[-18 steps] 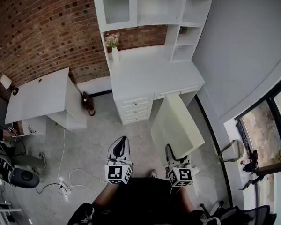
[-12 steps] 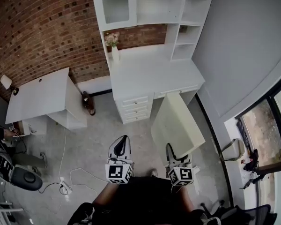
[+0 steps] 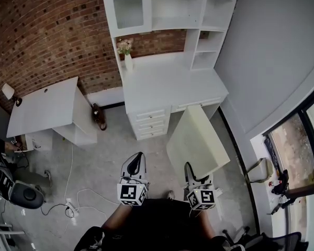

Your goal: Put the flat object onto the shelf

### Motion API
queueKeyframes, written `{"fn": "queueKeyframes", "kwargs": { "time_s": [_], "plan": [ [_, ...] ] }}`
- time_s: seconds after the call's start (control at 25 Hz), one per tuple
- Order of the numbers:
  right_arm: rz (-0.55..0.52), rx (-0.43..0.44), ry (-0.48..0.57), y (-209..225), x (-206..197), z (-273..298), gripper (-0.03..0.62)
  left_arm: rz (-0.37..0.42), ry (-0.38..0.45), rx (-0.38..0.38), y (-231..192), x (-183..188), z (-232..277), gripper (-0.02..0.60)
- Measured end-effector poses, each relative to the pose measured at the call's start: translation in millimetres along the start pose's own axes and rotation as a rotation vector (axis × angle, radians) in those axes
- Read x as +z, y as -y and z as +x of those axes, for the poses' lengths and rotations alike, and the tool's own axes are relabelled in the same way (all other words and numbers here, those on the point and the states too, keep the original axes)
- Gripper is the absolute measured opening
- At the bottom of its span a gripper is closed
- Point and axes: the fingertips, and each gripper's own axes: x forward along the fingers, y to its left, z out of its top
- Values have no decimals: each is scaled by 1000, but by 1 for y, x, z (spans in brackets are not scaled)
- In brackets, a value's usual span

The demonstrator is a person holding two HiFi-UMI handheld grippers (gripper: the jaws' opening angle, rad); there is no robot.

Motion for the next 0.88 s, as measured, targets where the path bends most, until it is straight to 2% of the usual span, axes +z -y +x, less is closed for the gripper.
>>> {"fn": "queueKeyframes", "kwargs": {
  "time_s": [0.56, 0.72, 0.88],
  "plan": [
    [-5, 52, -17, 67, 3, 7, 282, 1, -5, 36, 50, -4, 42, 9],
    [-26, 78, -20, 84, 6, 24, 282, 3, -3, 60, 54, -6, 58, 9],
    [-15, 85, -23, 91, 3, 43, 283, 5, -13, 52, 51, -12, 82, 9]
  ]
}}
